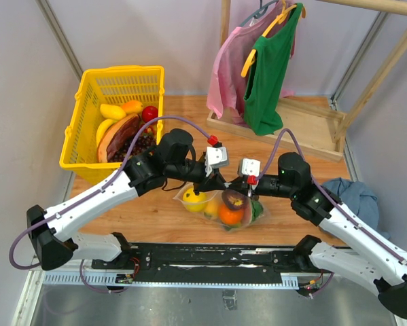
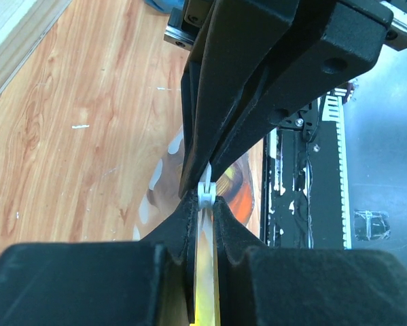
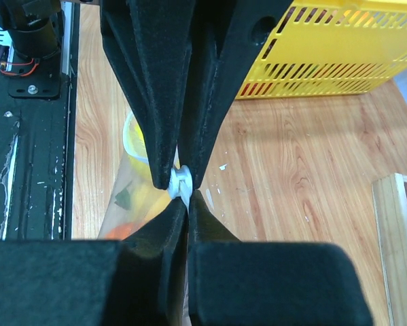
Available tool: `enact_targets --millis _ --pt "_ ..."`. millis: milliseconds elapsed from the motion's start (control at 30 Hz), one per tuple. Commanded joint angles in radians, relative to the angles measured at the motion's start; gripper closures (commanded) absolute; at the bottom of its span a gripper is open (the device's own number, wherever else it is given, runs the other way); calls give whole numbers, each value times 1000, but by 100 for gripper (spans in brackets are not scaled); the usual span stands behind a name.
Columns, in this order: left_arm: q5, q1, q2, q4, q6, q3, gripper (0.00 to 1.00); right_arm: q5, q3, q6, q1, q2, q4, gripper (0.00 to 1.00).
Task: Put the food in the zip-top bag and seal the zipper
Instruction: Zip the zipper food storage bag at the center of the board.
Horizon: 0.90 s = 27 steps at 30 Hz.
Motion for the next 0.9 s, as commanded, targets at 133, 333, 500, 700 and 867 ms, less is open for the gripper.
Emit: enact_targets --millis 133,333,500,700,867 --pt "-76 -10 -36 0 -50 -30 94 74 -19 77 -15 -99 128 99" --pt "-114 -10 -27 2 -80 -57 93 120 -19 105 -15 -107 138 99" --pt "-179 -10 -42 -15 -93 -67 92 160 -31 110 -19 -128 144 99" --pt "-263 -9 -73 -35 -93 -76 92 193 -42 127 -31 -149 143 99" --pt "-295 -10 -86 -73 -66 -40 94 293 -50 163 -43 -162 145 99"
